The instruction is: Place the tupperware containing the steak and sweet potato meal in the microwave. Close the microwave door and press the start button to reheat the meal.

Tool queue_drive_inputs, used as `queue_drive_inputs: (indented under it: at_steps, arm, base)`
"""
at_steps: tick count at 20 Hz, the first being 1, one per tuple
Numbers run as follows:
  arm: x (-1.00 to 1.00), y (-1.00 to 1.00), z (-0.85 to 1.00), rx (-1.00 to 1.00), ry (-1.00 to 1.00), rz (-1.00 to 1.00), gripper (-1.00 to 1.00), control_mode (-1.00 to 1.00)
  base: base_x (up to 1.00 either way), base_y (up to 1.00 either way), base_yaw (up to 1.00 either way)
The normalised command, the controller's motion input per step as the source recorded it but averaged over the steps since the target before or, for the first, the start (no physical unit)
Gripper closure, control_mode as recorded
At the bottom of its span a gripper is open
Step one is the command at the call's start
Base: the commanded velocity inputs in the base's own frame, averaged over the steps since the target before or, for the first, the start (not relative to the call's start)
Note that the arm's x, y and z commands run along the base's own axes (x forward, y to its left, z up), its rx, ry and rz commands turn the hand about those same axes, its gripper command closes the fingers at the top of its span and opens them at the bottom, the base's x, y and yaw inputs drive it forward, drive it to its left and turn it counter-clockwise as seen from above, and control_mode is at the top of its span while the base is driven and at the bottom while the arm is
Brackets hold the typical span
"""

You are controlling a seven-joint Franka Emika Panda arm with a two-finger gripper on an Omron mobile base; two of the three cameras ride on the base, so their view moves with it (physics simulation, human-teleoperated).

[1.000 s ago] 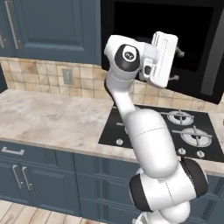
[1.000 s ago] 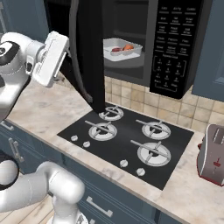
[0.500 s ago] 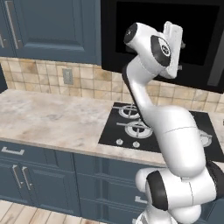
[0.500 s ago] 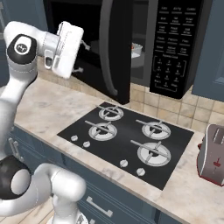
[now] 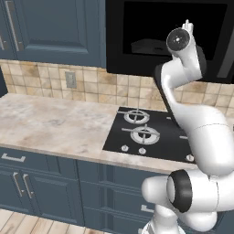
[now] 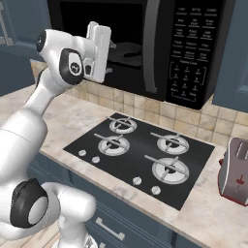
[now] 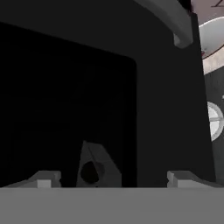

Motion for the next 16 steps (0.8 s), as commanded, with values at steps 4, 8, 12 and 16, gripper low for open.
queue_drive_inputs:
  at_steps: [4, 8, 12, 16]
  arm:
    - [1.0, -0.01, -0.04, 0.01, -0.09, 0.31, -1.0, -1.0]
    - [1.0, 0.0, 0.0, 0.0, 0.0, 0.19, -1.0, -1.0]
    - [0.72, 0.0, 0.0, 0.0, 0.0, 0.1, -1.0, -1.0]
    - [-0.17, 0.03, 0.0, -0.07, 0.0, 0.03, -1.0, -1.0]
  base:
    - [0.0, 0.0, 0.0]
    - [0.0, 0.0, 0.0]
    - [0.0, 0.0, 0.0]
    - [0.0, 0.0, 0.0]
